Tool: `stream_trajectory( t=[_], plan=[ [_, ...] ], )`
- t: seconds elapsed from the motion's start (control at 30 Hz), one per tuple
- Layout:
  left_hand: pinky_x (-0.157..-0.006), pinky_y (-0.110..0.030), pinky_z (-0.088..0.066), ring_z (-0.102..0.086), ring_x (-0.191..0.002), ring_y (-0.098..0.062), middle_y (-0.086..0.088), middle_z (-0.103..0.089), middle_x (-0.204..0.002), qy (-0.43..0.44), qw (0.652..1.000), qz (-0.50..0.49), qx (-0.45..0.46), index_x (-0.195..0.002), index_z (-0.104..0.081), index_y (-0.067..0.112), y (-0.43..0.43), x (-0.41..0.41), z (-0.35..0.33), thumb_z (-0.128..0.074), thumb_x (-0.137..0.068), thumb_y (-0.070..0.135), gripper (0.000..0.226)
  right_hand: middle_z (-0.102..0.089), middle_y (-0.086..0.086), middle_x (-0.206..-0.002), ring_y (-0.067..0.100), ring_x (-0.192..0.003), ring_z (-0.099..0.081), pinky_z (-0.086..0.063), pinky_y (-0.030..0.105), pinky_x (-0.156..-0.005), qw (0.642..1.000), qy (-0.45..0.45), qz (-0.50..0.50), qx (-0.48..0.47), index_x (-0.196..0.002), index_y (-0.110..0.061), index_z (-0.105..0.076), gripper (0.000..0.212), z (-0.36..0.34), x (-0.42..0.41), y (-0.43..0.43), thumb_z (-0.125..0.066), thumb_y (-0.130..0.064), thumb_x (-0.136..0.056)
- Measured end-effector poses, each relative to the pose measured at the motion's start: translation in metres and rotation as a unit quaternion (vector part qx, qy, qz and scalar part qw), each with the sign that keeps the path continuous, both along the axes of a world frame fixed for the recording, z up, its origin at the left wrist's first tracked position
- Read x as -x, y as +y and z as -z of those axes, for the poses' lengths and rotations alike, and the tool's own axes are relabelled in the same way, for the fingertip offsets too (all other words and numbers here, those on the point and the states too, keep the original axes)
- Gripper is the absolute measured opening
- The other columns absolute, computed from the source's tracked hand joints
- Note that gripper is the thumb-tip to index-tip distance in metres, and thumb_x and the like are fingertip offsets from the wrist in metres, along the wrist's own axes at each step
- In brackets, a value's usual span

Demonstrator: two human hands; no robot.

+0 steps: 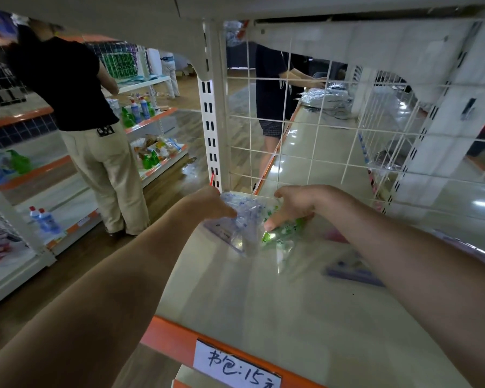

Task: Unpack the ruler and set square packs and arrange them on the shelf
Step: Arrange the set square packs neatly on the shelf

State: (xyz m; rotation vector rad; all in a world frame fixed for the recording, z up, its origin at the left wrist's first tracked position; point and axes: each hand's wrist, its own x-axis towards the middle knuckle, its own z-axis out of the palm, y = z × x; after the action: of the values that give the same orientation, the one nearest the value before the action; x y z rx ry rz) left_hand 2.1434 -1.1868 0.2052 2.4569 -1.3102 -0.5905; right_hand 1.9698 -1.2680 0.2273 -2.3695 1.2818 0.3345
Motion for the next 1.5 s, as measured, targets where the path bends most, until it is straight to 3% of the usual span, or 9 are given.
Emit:
stream_trajectory(
  t=[0.1,0.37,0.43,0.53,0.73,0.93,1.13,1.37,1.5],
  plan=[
    [-0.076,-0.024,-0.043,-0.054,-0.102,-0.022,-0.012,-0.050,-0.134,-0.021,1.000,0.004,0.013,-0.135,-0.047,0.005,-0.001,0.003,0.004,-0.072,-0.080,0.037,0.068,-0.037,0.008,-0.148,0.026,-0.124,-0.049,-0.046,0.028,-0.086,0.991,-0.115,0.043,-0.053,-0.150,-0.014,-0.023,0.095,-0.003,0.016,-0.001,-0.079,-0.032,-0.075],
    [-0.080,-0.032,-0.046,-0.057,-0.107,-0.030,-0.017,-0.057,-0.125,-0.069,0.995,-0.005,0.074,-0.118,-0.057,0.004,0.006,0.034,-0.019,-0.067,-0.085,0.032,0.044,-0.060,0.016,-0.127,0.028,-0.108,-0.062,-0.050,0.034,-0.092,0.961,-0.253,0.093,-0.067,-0.123,-0.003,-0.060,0.044,-0.037,0.082,0.009,-0.073,-0.015,-0.083],
    [-0.078,-0.032,-0.049,-0.060,-0.087,-0.025,-0.015,-0.063,-0.098,0.131,0.981,0.009,0.143,-0.100,-0.064,0.004,0.012,0.061,-0.036,-0.065,-0.087,0.028,0.026,-0.070,0.016,-0.107,0.029,-0.098,-0.067,-0.053,0.037,-0.090,0.949,-0.294,0.082,-0.083,-0.103,-0.005,-0.070,0.023,-0.041,0.095,0.015,-0.073,-0.015,-0.082],
    [-0.090,-0.041,-0.050,-0.065,-0.086,-0.024,-0.010,-0.067,-0.092,0.502,0.857,0.092,0.069,-0.098,-0.065,0.009,0.028,0.108,-0.051,-0.059,-0.090,0.027,0.021,-0.072,0.010,-0.098,0.021,-0.087,-0.069,-0.056,0.027,-0.079,0.926,-0.351,0.072,-0.122,-0.096,-0.012,-0.071,0.011,-0.045,0.110,0.023,-0.069,-0.014,-0.085],
    [-0.061,-0.030,-0.059,-0.068,-0.064,-0.016,-0.007,-0.071,-0.080,0.610,0.784,0.103,0.049,-0.093,-0.065,0.006,0.039,0.157,-0.042,-0.052,-0.093,0.012,0.015,-0.067,0.002,-0.113,0.018,-0.111,-0.061,-0.045,0.033,-0.101,0.916,-0.379,0.061,-0.119,-0.099,-0.018,-0.069,0.012,-0.051,0.139,0.036,-0.065,-0.017,-0.089],
    [-0.068,-0.032,-0.058,-0.069,-0.072,-0.022,-0.013,-0.072,-0.087,0.692,0.704,0.018,0.156,-0.094,-0.064,0.005,0.041,0.176,-0.027,-0.053,-0.090,0.001,0.012,-0.071,0.003,-0.093,0.007,-0.074,-0.067,-0.053,0.017,-0.059,0.886,-0.430,0.126,-0.118,-0.102,-0.012,-0.068,0.014,-0.050,0.185,0.047,-0.064,-0.012,-0.089],
    [-0.062,-0.034,-0.060,-0.070,-0.072,-0.026,-0.017,-0.070,-0.093,0.720,0.678,0.020,0.143,-0.096,-0.063,0.002,0.046,0.193,-0.030,-0.066,-0.072,0.009,0.025,-0.069,0.002,-0.078,0.001,-0.062,-0.063,-0.049,0.014,-0.055,0.873,-0.460,0.156,-0.046,-0.097,-0.008,-0.070,0.011,-0.046,0.201,0.059,-0.068,-0.008,-0.086],
    [-0.065,-0.036,-0.058,-0.071,-0.071,-0.027,-0.017,-0.072,-0.085,0.702,0.695,0.016,0.156,-0.094,-0.063,0.001,0.050,0.192,-0.036,-0.055,-0.093,0.017,0.017,-0.067,-0.005,-0.072,-0.007,-0.054,-0.058,-0.044,0.011,-0.053,0.897,-0.416,0.135,0.063,-0.089,-0.016,-0.066,0.009,-0.040,0.207,0.069,-0.070,-0.011,-0.083],
    [-0.059,-0.036,-0.059,-0.071,-0.067,-0.026,-0.016,-0.072,-0.088,0.686,0.711,-0.013,0.156,-0.096,-0.062,0.003,0.053,0.184,-0.038,-0.059,-0.090,0.016,0.014,-0.063,-0.010,-0.092,0.006,-0.086,-0.060,-0.049,0.031,-0.079,0.932,-0.318,0.060,0.161,-0.113,-0.026,-0.065,0.041,-0.032,0.200,0.077,-0.078,-0.034,-0.074]
  ],
)
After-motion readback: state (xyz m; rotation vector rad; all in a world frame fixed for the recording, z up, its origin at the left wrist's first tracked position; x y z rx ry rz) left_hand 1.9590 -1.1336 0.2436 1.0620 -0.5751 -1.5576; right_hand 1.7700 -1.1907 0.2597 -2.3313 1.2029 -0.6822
